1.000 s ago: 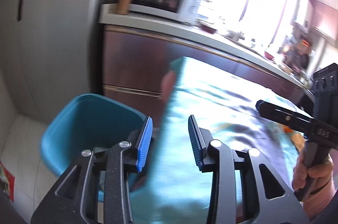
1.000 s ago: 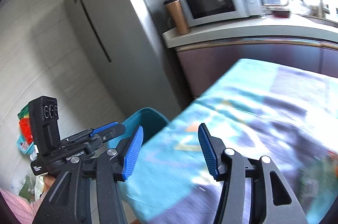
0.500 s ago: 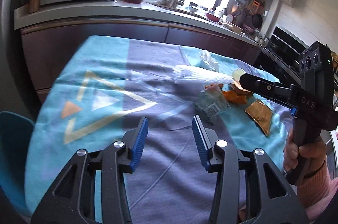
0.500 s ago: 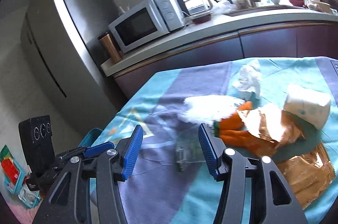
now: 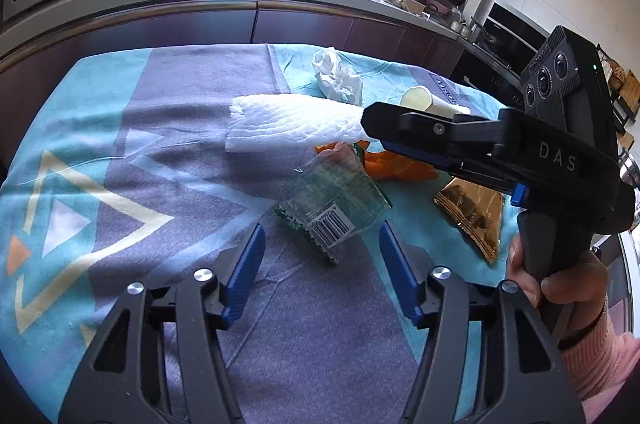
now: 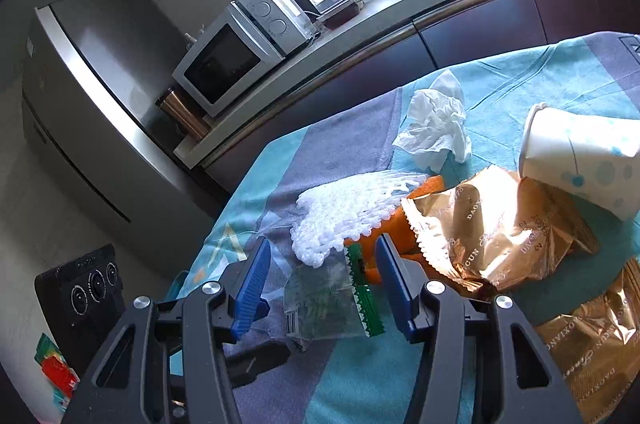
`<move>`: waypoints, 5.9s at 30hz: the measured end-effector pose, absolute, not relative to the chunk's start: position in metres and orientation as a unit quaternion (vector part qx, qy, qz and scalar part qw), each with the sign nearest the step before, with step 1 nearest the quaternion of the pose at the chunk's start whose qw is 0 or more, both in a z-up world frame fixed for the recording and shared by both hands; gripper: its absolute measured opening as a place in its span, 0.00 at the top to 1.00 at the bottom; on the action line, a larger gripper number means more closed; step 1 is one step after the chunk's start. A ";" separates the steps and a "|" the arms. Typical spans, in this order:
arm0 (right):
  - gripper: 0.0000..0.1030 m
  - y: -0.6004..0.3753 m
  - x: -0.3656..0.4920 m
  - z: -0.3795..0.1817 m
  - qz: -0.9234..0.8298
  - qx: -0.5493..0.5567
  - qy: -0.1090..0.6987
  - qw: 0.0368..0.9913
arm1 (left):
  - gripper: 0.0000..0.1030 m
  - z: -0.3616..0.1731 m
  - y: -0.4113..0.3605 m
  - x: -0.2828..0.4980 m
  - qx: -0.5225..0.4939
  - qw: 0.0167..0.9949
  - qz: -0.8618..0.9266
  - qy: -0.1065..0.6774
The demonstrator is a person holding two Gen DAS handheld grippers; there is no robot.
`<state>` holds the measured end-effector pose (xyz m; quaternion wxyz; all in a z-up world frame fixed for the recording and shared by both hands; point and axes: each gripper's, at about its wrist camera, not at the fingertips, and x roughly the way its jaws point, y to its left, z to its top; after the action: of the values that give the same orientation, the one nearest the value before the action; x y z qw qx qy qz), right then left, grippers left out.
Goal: Collect trash
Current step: 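Grasp the clear barcode packet with the left tool while the right tool grasps another white foam net, then carry the clear packet and foam net with both tools over the teal bin, then open both tools to drop the packet and foam net into the bin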
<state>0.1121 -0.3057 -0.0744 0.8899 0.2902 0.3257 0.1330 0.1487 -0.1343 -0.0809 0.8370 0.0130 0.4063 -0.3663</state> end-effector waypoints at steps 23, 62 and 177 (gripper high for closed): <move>0.91 -0.309 0.113 -0.072 0.172 0.315 0.297 0.885 | 0.72 -0.067 -0.115 0.141 0.012 0.860 -0.331 0.388; 0.91 -0.203 0.089 -0.030 0.314 0.277 0.288 0.861 | 0.72 -0.033 0.043 0.071 -0.028 0.916 -0.224 0.332; 0.71 0.032 0.173 -0.077 0.431 0.108 0.455 0.772 | 0.63 -0.115 0.226 0.117 -0.106 0.912 0.005 0.396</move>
<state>0.1735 0.0322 -0.0769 0.7716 0.1076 0.4553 0.4310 0.1165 0.2258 -0.1154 0.9122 -0.1061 0.3958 0.0046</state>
